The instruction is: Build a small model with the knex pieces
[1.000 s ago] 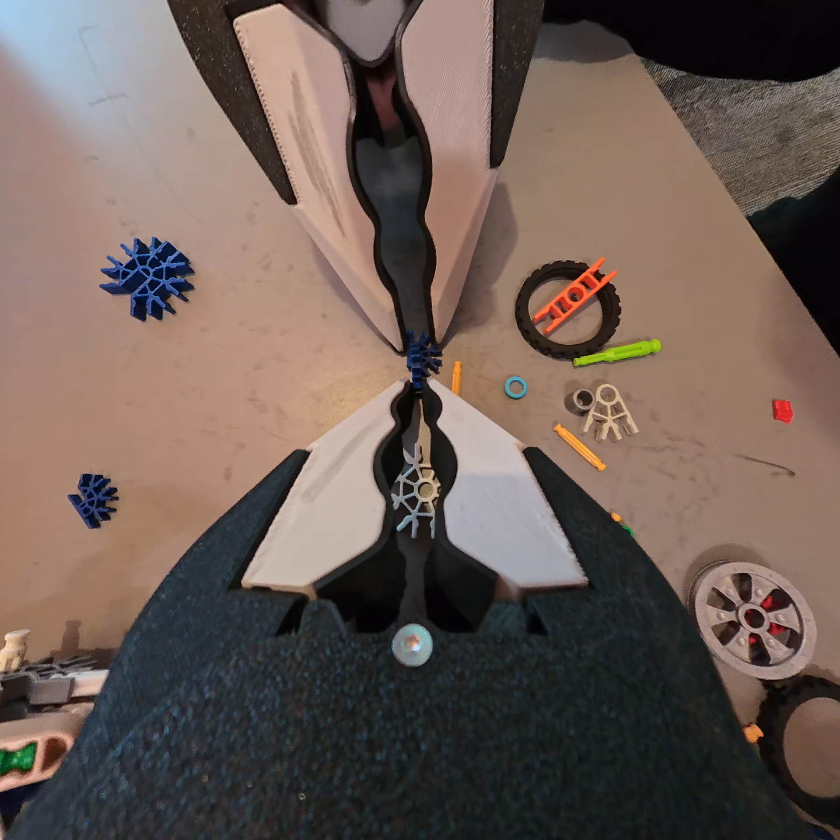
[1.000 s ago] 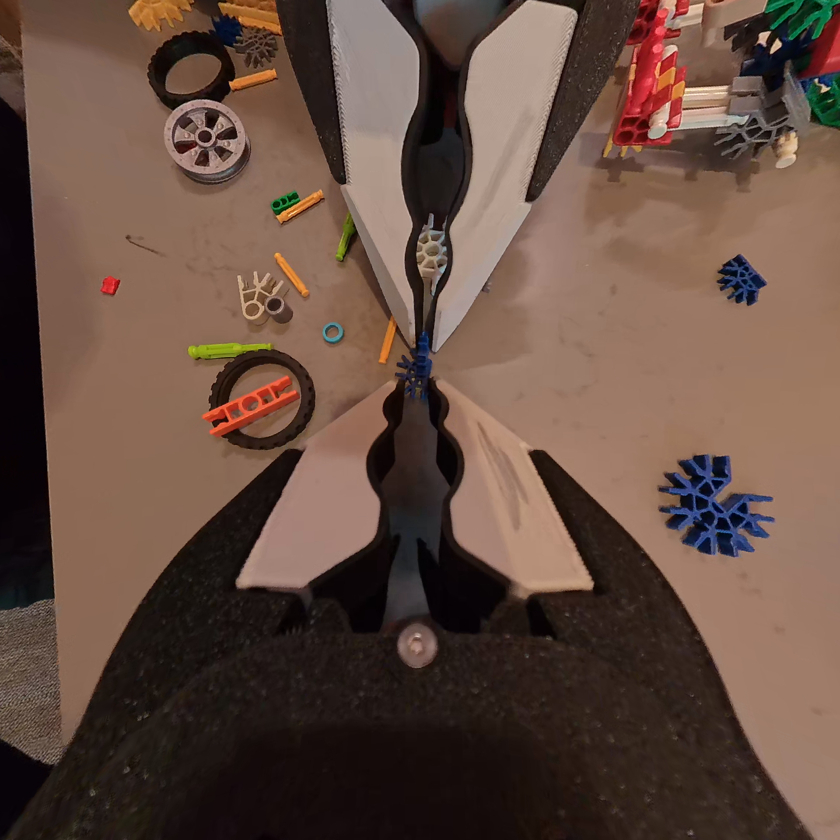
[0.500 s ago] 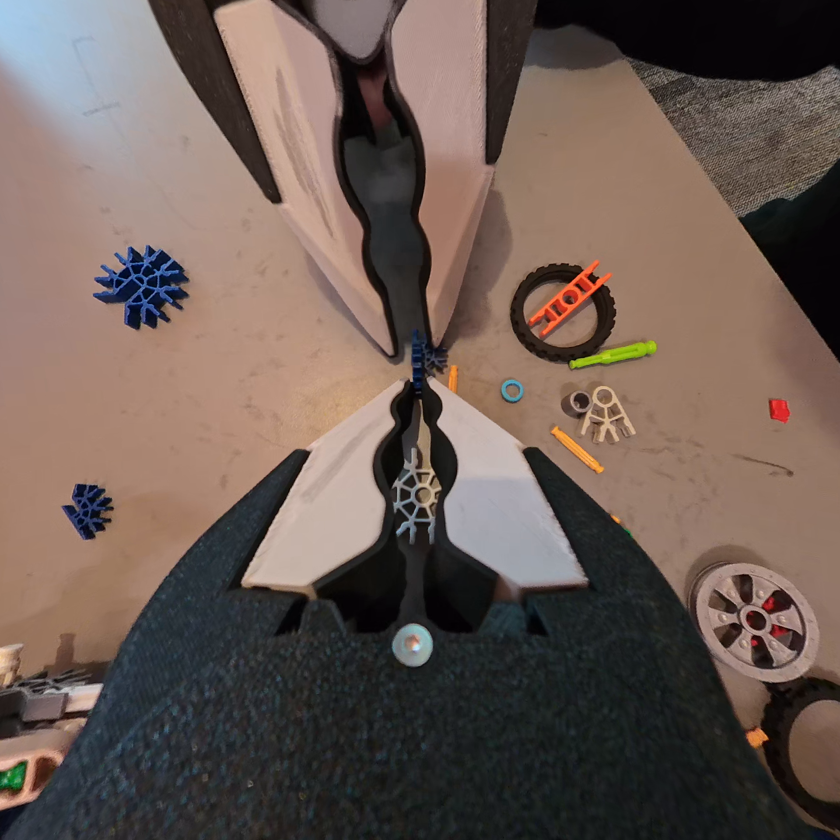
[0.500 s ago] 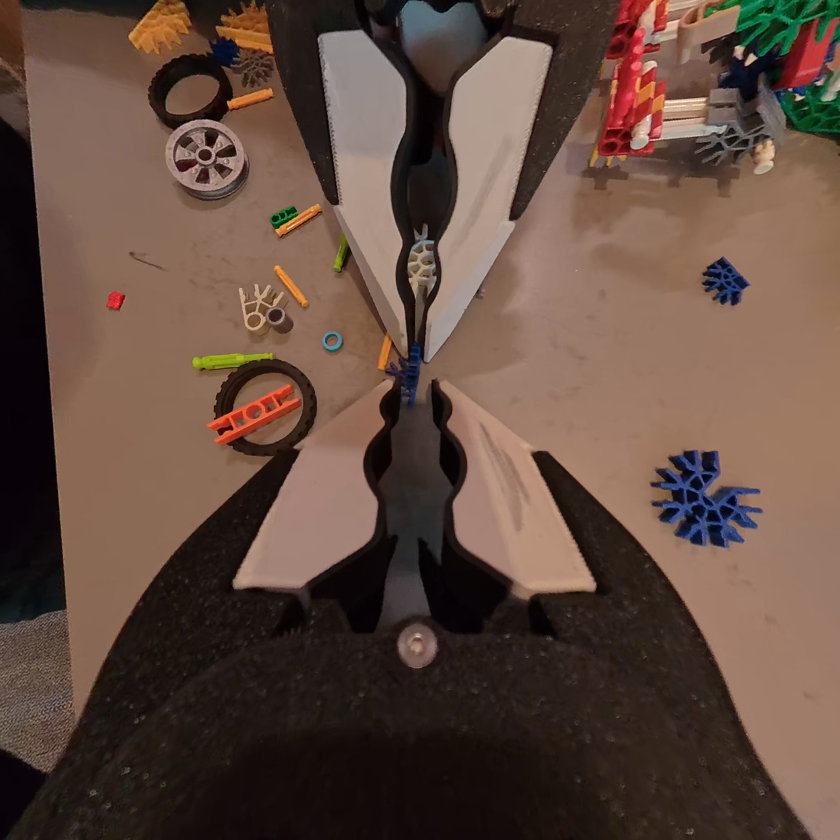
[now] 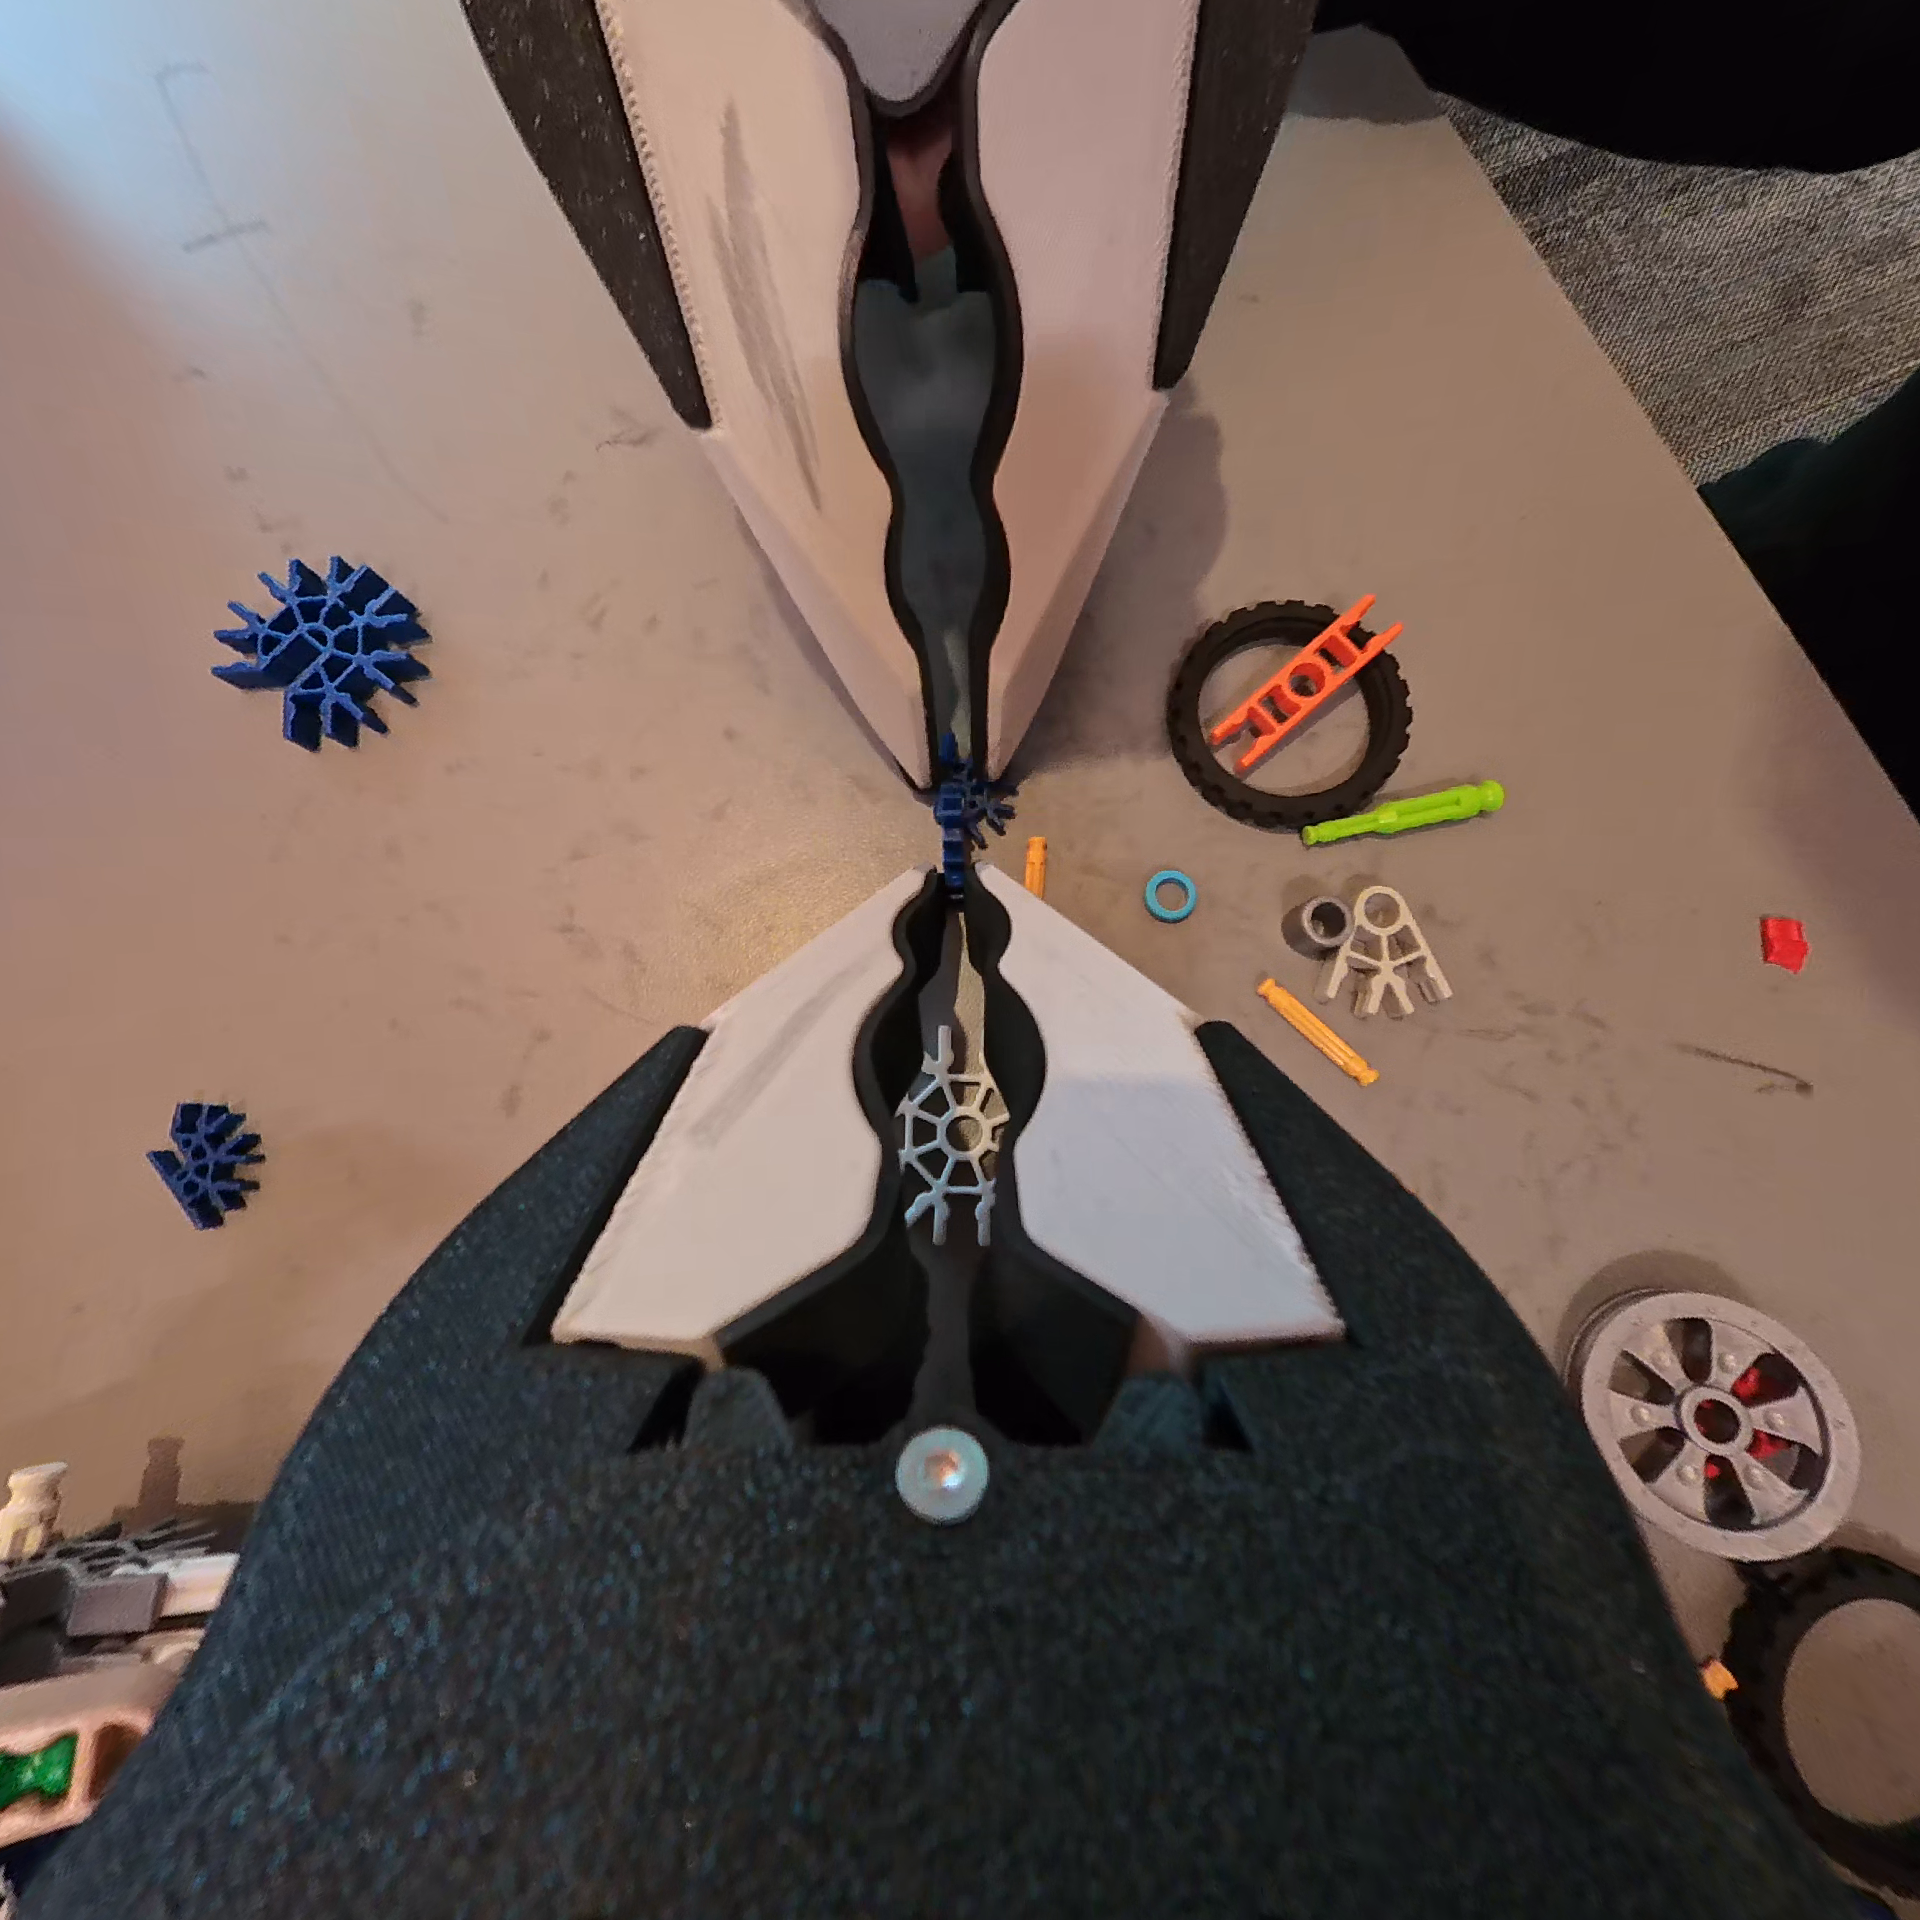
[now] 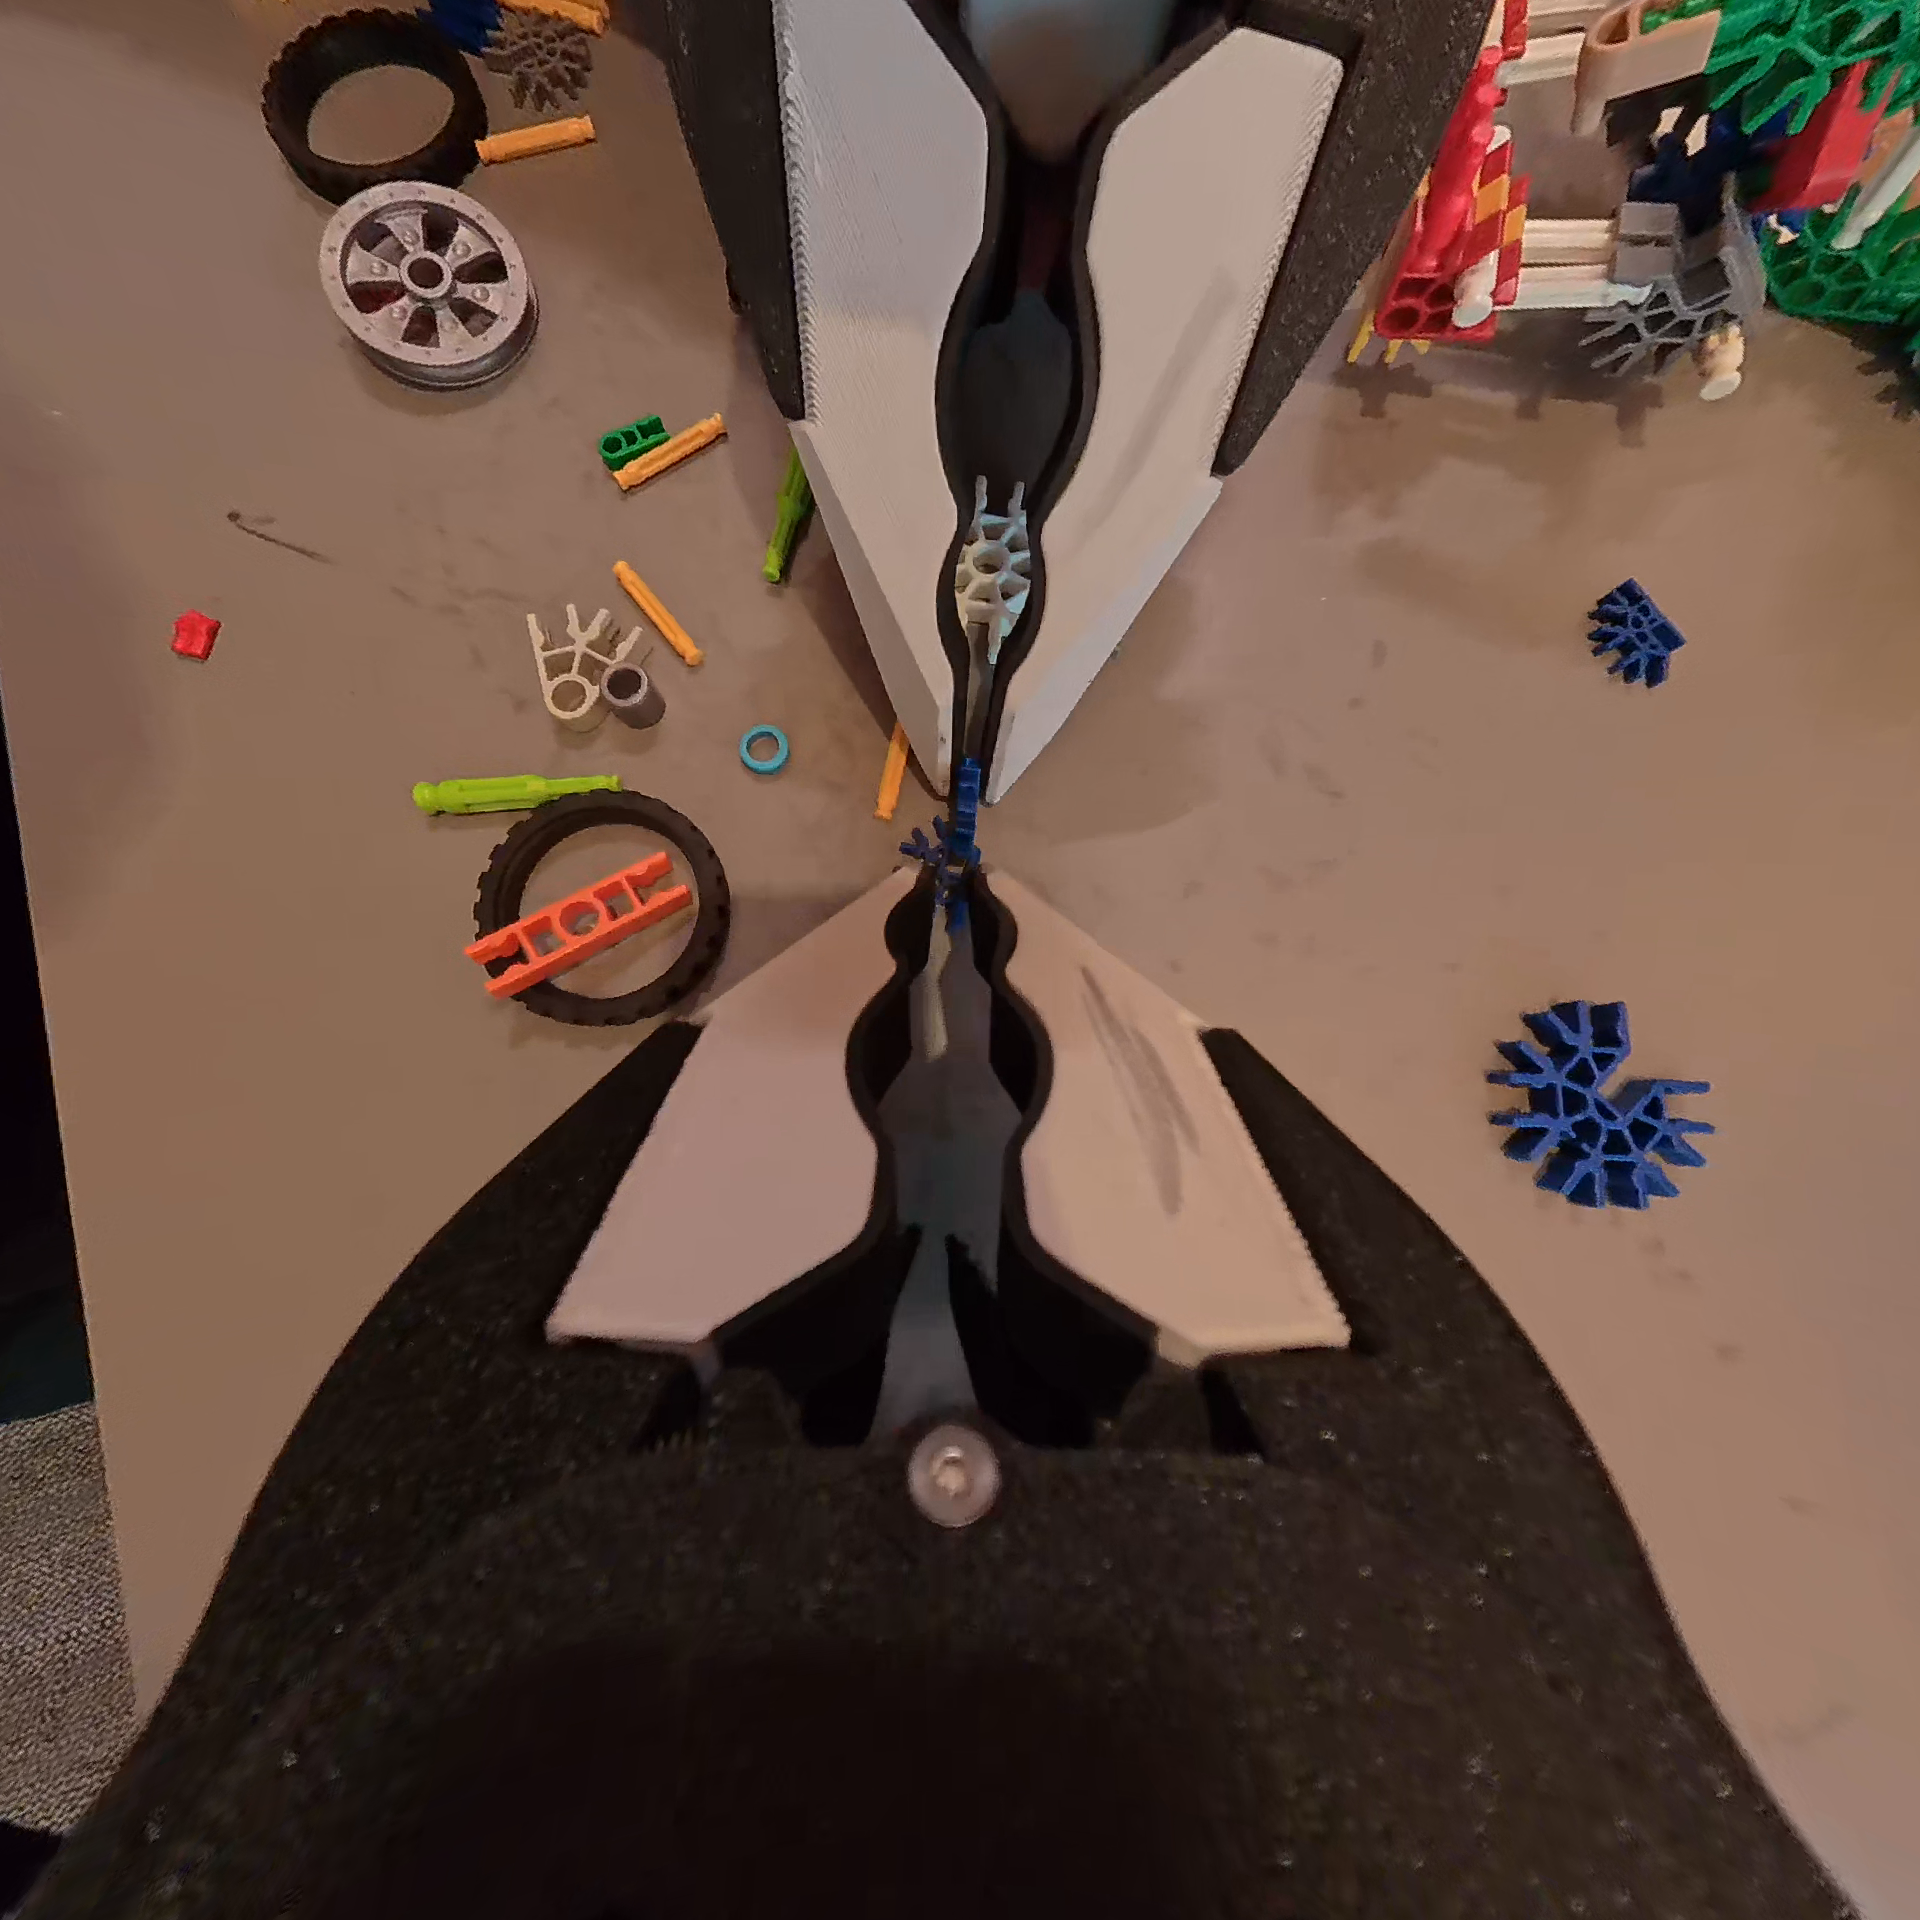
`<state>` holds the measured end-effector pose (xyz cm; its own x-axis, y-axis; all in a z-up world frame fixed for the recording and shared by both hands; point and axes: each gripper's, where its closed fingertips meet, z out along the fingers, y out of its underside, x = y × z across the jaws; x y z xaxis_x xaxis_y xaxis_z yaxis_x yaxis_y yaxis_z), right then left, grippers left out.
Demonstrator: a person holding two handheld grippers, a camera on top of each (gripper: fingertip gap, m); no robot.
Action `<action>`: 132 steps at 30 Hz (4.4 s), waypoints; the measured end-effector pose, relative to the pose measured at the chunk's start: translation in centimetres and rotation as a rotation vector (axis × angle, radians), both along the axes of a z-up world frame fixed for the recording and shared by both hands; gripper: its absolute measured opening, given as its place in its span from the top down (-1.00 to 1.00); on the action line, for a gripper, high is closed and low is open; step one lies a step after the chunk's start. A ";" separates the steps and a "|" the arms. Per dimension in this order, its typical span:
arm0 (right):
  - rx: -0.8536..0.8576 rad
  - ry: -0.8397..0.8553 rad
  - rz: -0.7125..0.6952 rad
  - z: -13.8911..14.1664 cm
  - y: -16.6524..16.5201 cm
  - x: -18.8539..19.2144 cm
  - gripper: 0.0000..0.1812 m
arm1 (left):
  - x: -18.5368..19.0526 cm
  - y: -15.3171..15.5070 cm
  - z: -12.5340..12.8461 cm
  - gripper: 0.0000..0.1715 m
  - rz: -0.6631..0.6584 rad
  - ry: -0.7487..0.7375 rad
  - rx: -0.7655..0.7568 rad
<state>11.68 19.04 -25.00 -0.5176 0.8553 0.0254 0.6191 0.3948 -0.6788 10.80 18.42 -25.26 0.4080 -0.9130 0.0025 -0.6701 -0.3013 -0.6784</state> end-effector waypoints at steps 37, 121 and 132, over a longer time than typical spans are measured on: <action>0.056 0.069 -0.066 -0.1 0.0 0.2 0.87 | 0.0 0.0 0.0 0.99 0.009 -0.029 -0.025; 0.042 0.080 -0.069 -0.1 0.4 0.1 0.92 | -0.4 0.2 -0.1 1.00 0.017 0.082 0.036; 0.040 0.069 -0.066 -0.2 0.2 0.1 0.92 | -0.1 0.3 -0.1 1.00 0.013 0.111 0.061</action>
<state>11.75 19.21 -25.20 -0.4559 0.8851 0.0936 0.5967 0.3820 -0.7057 10.65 18.68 -25.34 0.4146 -0.9046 -0.0988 -0.7382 -0.2709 -0.6179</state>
